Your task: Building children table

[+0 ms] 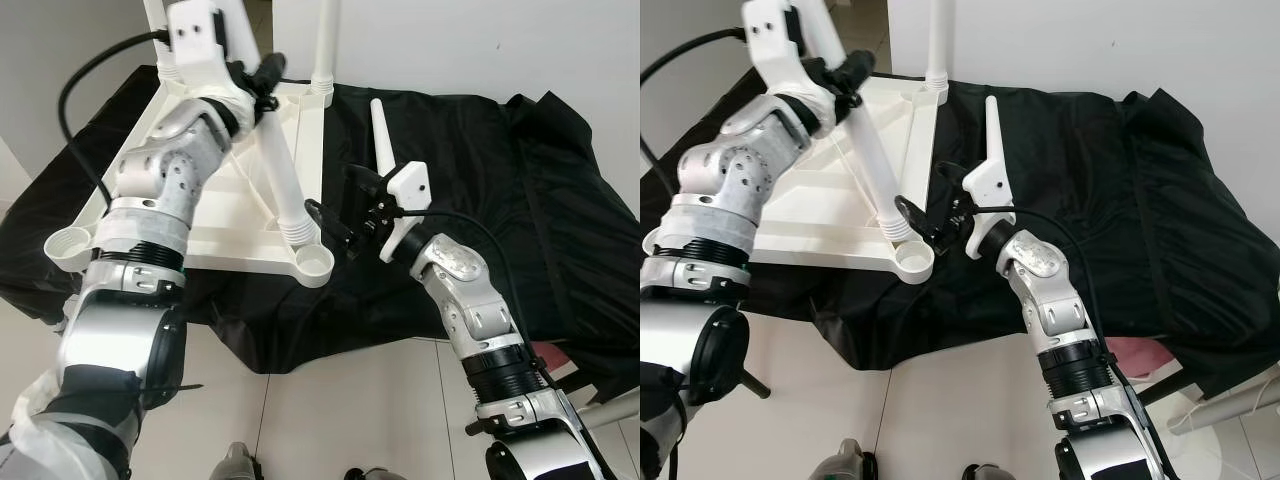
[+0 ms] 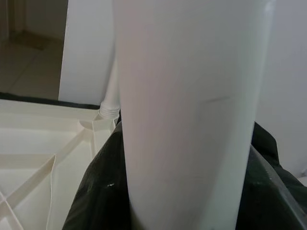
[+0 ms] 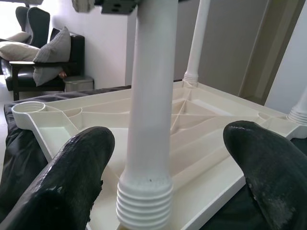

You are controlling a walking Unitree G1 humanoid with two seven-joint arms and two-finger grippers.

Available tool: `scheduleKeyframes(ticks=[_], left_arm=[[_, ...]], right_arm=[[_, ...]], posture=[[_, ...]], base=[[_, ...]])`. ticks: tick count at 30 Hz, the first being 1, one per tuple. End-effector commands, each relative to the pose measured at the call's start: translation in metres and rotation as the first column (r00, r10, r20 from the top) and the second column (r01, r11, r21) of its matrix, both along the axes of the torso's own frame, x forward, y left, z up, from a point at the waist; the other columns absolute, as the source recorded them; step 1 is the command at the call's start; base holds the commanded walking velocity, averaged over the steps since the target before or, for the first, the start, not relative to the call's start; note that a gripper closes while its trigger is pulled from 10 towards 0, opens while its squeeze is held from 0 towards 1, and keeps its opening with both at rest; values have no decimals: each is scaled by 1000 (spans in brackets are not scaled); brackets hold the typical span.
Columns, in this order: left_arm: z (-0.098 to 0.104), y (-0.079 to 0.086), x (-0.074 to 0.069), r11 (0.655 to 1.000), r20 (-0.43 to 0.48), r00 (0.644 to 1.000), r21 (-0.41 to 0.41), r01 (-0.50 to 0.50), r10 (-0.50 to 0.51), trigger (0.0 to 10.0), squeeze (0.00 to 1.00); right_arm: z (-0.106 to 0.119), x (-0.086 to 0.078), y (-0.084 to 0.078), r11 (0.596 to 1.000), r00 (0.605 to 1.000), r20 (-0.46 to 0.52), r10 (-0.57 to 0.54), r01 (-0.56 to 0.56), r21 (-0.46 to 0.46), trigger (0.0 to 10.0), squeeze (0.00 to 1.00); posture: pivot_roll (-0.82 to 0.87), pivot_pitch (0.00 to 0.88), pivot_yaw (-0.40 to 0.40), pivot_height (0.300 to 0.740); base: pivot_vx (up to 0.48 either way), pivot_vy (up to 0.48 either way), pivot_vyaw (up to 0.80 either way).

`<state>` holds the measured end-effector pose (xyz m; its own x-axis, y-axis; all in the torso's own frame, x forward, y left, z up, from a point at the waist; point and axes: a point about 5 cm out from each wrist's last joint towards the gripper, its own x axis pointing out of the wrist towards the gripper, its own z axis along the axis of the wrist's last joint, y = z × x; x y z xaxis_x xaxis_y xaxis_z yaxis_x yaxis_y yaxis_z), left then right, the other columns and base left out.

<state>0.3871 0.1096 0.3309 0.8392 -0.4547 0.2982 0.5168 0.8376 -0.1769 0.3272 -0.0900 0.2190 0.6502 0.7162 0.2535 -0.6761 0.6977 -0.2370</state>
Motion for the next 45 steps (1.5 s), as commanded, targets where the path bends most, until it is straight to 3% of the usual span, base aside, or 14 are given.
scheduleKeyframes(ticks=[1, 6, 18, 27, 33, 41, 43, 45], left_arm=[[7, -8, -7, 993, 76, 991, 44, 109, -112, 10000, 0], [15, -29, -17, 988, 128, 982, 81, 132, -142, 10000, 0], [22, -60, -33, 975, 181, 962, 115, 188, -207, 10000, 0], [24, -69, -39, 972, 196, 955, 122, 201, -222, 10000, 0], [25, -84, -48, 963, 206, 942, 114, 244, -263, 10000, 0], [26, -86, -49, 961, 207, 940, 112, 253, -272, 10000, 0], [25, -87, -51, 959, 208, 938, 117, 258, -278, 10000, 0], [25, -87, -51, 959, 208, 938, 117, 258, -278, 10000, 0]], right_arm=[[-2, 1, 3, 1000, 1000, -16, 7, -7, -5, 10000, 0], [0, 8, 11, 1000, 1000, -20, -17, 17, -22, 10000, 0], [0, 17, 16, 997, 998, -37, -57, 55, -48, 10000, 0], [2, 22, 17, 994, 995, -35, -90, 88, -60, 10000, 0], [2, 34, 19, 986, 985, -56, -161, 158, -51, 10000, 0], [2, 37, 18, 984, 983, -58, -174, 172, -49, 10000, 0], [2, 40, 16, 981, 978, -72, -195, 194, -27, 1098, 0], [2, 40, 16, 981, 978, -72, -195, 194, -27, 1098, 0]], posture=[[45, 69, -46, 740], [52, 68, -58, 740], [61, 70, -69, 740], [61, 67, -68, 740], [67, 65, -71, 740], [69, 64, -70, 740], [70, 61, -69, 740], [70, 61, -69, 740]], base=[[0, 0, 0], [0, 0, 0], [0, 0, 0], [0, 0, 0], [0, 0, 0], [0, 0, 0], [0, 0, 0], [0, 0, 0]])
